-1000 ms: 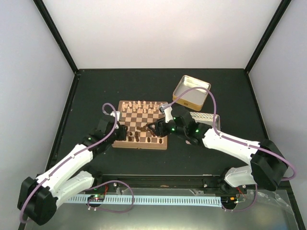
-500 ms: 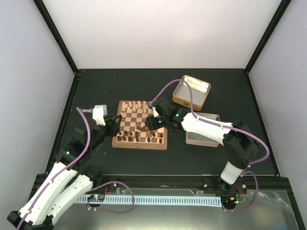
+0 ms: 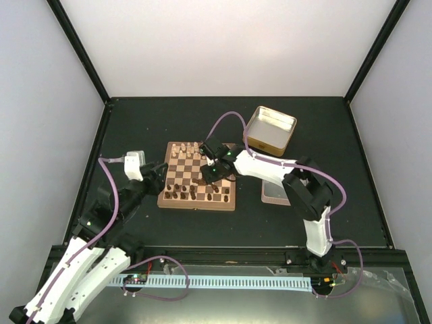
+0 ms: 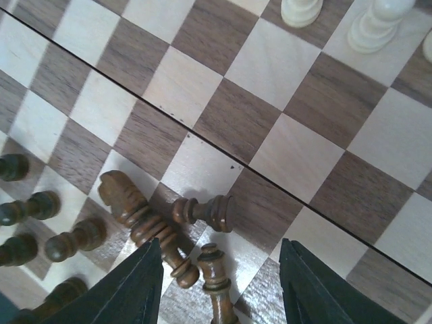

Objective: Set up the chess pieces on the board
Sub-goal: Pick up the chess piece from the chessboard.

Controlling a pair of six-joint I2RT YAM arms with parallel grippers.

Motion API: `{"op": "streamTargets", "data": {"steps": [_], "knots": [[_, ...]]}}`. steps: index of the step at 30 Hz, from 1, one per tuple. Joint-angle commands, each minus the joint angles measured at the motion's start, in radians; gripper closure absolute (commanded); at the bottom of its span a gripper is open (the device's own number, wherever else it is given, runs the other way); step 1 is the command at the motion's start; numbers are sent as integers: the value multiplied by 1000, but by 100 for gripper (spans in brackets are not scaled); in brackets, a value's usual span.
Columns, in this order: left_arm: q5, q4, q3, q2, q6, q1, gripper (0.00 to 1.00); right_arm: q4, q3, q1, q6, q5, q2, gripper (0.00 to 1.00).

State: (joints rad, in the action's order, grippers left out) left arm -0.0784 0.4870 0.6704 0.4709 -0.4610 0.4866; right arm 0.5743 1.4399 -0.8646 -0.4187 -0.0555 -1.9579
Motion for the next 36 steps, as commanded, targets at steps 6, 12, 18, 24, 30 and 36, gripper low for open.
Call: {"op": "streamTargets", "data": {"steps": [6,12,18,24,30,36], "knots": [[-8,3,12,7,11,4,44,69,110,-8,61,14,-104,52],[-18,-2,5,12,14,4,44,74,131,-8,63,55,-142,54],[-17,-5,8,21,14,3,44,56,142,-8,67,77,-160,59],[-17,-3,7,24,12,4,43,51,155,-9,73,83,-172,63],[-15,-2,8,22,8,4,43,50,157,-8,77,78,-161,65],[-9,-5,7,27,5,4,43,68,141,-9,102,61,-127,62]]}}
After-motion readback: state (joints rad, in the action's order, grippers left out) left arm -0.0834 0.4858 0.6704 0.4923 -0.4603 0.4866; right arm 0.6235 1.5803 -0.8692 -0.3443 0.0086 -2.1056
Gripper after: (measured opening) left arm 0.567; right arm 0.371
